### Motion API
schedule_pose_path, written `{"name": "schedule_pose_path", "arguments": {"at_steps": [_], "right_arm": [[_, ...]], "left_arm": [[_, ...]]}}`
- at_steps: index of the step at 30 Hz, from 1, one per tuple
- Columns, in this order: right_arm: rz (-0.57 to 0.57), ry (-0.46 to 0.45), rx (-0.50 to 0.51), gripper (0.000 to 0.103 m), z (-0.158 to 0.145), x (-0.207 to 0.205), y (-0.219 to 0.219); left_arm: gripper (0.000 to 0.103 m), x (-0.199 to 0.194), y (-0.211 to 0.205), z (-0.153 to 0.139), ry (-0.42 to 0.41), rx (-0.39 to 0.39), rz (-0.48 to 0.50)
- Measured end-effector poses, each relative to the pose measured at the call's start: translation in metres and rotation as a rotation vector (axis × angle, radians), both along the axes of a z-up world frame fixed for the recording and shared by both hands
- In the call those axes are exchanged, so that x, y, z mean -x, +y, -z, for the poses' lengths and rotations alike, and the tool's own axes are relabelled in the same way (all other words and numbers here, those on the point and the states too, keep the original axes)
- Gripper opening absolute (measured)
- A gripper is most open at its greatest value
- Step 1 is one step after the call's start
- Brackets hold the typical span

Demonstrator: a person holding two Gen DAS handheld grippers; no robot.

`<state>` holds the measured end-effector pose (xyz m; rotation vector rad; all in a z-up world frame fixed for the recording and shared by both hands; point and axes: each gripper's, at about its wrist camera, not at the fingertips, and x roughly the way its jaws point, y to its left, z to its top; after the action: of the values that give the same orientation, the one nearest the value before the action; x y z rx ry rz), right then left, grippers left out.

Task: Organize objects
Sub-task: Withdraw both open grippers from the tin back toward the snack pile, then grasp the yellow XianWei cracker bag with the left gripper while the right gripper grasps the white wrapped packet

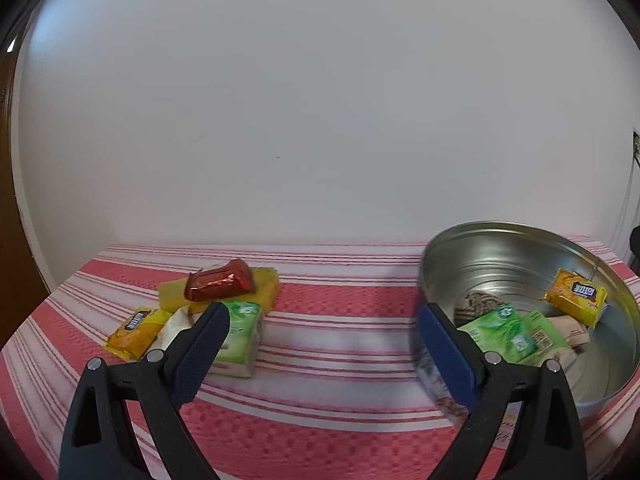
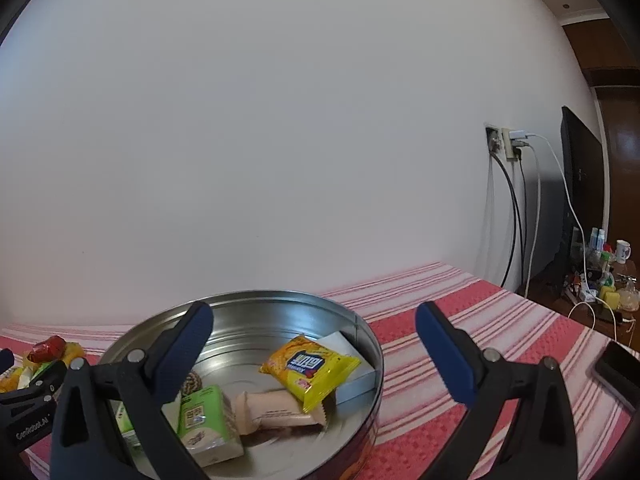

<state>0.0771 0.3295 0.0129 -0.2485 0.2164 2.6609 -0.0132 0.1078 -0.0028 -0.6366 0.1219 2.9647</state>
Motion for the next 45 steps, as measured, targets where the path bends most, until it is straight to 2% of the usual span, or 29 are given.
{"name": "schedule_pose_path", "arguments": {"at_steps": [12,24,31,37,45], "right_arm": [[-0.037,-0.010,0.019,0.103,-0.001,-0.005,-0.042],[-0.153,-0.057,0.019,0.103,0.004,0.022,-0.110],[-0.240,-0.103,0.021,0.103,0.008,0.042,-0.155],[-0.300,-0.150,0.028,0.103,0.014,0.064,-0.191],[-0.370,-0.222,0.059,0.102,0.020,0.092,-0.216]], "left_arm": [[0.097,0.006,-0.040,-0.002,-0.001,0.012,-0.033],[0.097,0.037,-0.105,0.003,-0.054,0.031,-0.120],[0.097,0.060,-0.148,0.009,-0.120,0.038,-0.156],[0.097,0.078,-0.183,0.018,-0.209,0.026,-0.183],[0.097,0.108,-0.203,0.042,-0.406,-0.027,-0.156]]}}
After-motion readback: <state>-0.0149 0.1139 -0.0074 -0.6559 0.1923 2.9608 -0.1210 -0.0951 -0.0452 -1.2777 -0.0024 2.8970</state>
